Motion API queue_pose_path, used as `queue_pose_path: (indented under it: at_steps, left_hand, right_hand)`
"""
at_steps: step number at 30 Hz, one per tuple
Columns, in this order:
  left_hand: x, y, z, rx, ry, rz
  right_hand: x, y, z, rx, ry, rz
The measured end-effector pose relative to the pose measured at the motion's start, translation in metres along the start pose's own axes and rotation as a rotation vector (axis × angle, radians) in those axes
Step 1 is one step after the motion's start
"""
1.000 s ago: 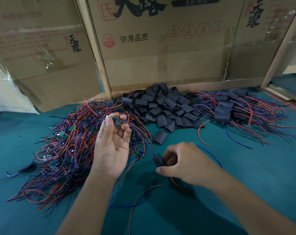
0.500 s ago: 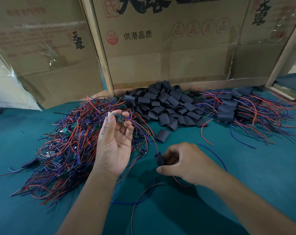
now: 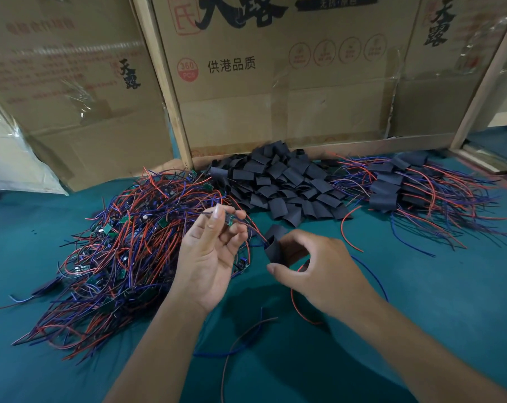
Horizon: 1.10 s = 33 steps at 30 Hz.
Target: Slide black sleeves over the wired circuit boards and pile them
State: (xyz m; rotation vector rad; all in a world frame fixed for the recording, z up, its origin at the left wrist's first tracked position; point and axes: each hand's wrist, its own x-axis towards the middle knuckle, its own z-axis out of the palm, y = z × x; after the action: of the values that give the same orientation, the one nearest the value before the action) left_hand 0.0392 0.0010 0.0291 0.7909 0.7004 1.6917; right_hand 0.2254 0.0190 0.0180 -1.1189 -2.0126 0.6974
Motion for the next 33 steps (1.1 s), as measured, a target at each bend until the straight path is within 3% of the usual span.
queue_pose_path:
  at_steps: [6, 14, 27, 33]
  left_hand:
    - [-0.005, -0.013, 0.008, 0.096, -0.021, -0.077]
    - [-0.007, -0.018, 0.012, 0.135, -0.021, -0.173]
    - [-0.005, -0.021, 0.010, 0.033, 0.041, -0.206]
    - [-0.007, -0.030, 0.010, 0.099, 0.041, -0.288]
  right_hand:
    - [0.001, -0.004, -0.005, -0.097, 0.176, -0.149]
    - [0.003, 0.000, -0.013, -0.317, 0.154, -0.238]
    - [0.004, 0.001, -0.018, -0.352, 0.145, -0.294]
    - [0.003, 0.001, -0.015, -0.368, 0.136, -0.306]
